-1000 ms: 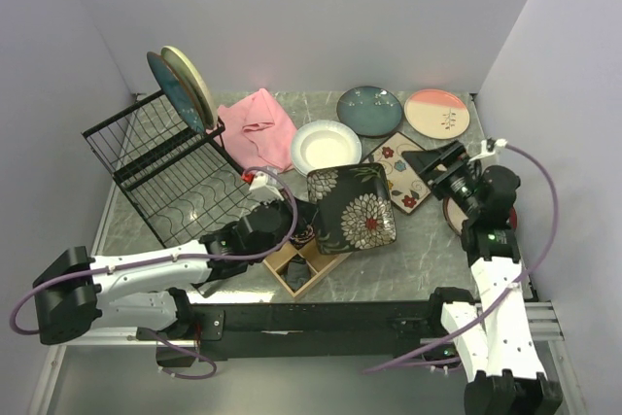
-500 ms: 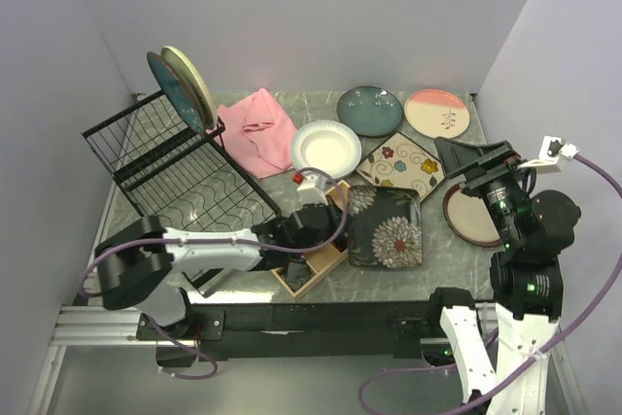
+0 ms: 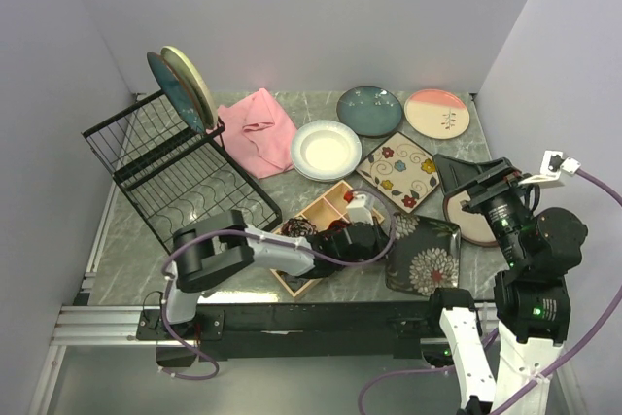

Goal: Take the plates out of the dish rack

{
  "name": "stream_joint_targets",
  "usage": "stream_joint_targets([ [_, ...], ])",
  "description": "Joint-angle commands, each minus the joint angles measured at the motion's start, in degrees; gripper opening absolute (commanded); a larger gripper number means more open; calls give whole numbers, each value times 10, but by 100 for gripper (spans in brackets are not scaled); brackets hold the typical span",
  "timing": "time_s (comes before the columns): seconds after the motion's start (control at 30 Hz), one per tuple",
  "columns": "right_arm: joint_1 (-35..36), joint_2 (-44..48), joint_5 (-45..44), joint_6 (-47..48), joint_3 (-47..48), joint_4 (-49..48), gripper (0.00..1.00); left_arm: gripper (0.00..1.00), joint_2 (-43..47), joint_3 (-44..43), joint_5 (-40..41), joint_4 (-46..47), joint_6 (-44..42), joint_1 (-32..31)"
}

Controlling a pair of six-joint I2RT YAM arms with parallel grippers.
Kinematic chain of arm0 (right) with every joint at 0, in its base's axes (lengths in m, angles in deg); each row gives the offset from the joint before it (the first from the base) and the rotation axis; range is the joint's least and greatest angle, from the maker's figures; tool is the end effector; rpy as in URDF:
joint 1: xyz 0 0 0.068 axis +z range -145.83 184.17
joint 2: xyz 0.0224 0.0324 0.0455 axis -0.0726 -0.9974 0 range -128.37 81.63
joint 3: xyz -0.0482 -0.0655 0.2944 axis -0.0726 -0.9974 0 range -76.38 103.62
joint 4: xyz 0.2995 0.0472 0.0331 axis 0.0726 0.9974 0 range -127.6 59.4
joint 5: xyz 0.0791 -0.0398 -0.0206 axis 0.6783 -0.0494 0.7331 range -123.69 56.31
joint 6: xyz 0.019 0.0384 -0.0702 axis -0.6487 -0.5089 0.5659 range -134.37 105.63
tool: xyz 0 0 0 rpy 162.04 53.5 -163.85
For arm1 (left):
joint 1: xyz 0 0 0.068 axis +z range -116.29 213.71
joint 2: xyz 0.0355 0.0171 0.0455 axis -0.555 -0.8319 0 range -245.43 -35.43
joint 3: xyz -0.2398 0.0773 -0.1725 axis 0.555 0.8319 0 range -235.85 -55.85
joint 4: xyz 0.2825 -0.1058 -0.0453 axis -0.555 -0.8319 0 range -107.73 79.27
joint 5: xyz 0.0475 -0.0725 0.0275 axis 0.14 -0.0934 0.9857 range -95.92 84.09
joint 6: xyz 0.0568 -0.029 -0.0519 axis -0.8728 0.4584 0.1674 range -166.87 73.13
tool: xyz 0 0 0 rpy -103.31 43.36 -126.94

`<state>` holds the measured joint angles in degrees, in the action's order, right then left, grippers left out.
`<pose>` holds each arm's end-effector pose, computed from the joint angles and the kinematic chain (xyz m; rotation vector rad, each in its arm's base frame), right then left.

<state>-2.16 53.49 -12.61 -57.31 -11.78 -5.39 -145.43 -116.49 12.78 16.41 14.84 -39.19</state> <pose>0.0986 0.0149 0.4855 0.3573 1.5113 0.7841 0.1654 -0.4598 0.1577 -0.0267 2.1482 -1.1878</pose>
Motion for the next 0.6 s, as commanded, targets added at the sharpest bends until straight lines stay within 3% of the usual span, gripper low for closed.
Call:
stream_joint_targets([
  [0.0,-3,13,5,27,15,12,100,1,-11,-62,-11,124,51,-8],
  [0.3,-3,21,14,21,-13,-2,100,1,-43,-50,-9,122,82,-13],
  [0.4,-4,24,12,22,-17,-4,100,7,-56,-54,-16,112,88,-14],
  [0.57,-3,21,10,26,-18,-2,100,26,-56,-62,-9,76,90,-21],
])
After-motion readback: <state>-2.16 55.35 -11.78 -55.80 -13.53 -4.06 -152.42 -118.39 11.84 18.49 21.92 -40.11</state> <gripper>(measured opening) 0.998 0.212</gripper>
